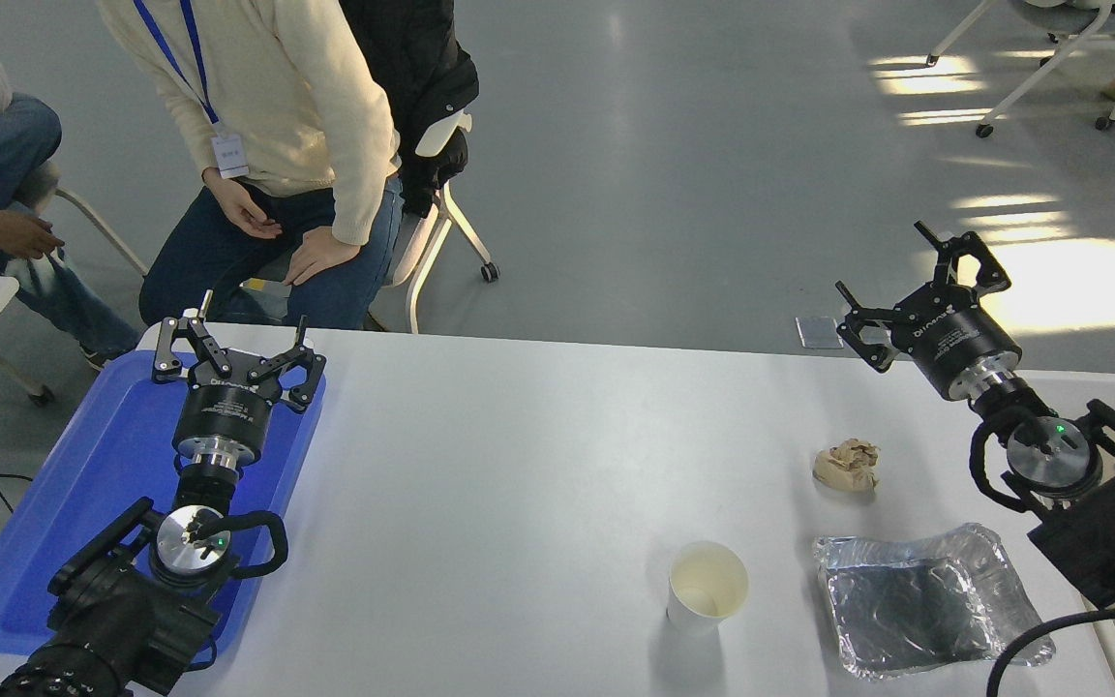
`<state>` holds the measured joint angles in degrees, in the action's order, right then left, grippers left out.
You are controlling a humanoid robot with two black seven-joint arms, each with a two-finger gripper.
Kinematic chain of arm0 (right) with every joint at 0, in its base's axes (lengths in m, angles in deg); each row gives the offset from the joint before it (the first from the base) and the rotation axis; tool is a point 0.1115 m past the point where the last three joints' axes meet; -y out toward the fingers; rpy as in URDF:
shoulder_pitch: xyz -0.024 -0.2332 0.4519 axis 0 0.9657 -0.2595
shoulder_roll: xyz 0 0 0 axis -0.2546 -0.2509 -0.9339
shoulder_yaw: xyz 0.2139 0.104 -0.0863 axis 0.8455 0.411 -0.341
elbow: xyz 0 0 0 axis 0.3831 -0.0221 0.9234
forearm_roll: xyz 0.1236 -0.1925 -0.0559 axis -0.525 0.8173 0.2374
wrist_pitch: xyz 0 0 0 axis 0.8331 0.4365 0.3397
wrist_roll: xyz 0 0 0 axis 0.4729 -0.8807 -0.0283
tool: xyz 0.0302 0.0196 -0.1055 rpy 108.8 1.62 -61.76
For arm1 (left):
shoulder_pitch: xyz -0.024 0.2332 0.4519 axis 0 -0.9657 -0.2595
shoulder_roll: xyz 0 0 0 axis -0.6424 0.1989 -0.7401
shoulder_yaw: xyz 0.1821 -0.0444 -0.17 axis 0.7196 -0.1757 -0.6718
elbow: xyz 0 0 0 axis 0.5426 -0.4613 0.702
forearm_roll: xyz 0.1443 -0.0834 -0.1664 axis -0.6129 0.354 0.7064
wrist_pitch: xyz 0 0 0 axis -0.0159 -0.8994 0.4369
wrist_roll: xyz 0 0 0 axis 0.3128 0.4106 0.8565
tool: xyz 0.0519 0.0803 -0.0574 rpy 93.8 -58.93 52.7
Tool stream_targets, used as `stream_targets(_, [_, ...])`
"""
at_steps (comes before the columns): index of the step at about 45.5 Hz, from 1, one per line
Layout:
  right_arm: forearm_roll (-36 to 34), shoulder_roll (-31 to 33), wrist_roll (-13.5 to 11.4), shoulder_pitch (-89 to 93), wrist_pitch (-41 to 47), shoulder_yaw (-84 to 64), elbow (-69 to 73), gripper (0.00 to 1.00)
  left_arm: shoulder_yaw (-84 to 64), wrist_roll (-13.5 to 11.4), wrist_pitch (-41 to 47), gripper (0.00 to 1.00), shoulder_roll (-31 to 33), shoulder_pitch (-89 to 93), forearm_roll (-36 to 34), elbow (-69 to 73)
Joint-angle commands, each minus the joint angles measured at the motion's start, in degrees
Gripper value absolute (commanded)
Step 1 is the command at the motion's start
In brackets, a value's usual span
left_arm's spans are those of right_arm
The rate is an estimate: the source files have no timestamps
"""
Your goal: Pick up paper cup place in dustbin
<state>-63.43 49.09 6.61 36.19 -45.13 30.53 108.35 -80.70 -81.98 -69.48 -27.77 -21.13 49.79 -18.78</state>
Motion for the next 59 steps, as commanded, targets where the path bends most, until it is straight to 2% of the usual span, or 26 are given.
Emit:
stream_targets(1, [0.82, 0.95, 0.26, -0.15, 0.1, -1.66, 1.95, 1.0, -0.01, -0.04, 0.01, 1.0, 0.0, 0.02, 0.0, 0.03])
stream_targets(29, [2.93, 5.25, 0.35, -0.41, -0.16, -4.82, 5.13, 1.0, 0.08, -0.04, 0.01, 1.0, 0.0, -0.07, 0.0, 0.03])
stream_targets(45, [1.7, 12.55, 0.7, -10.77, -0.16, -27.75, 7.41, 1.0, 0.08, -0.04, 0.01, 1.0, -0.09, 0.02, 0.0, 0.03])
stream_targets(59, [1.96, 14.4, 0.7, -22.99, 0.02, -50.43, 7.41, 1.0, 0.08, -0.04, 0.01, 1.0, -0.09, -0.07, 0.0, -0.06])
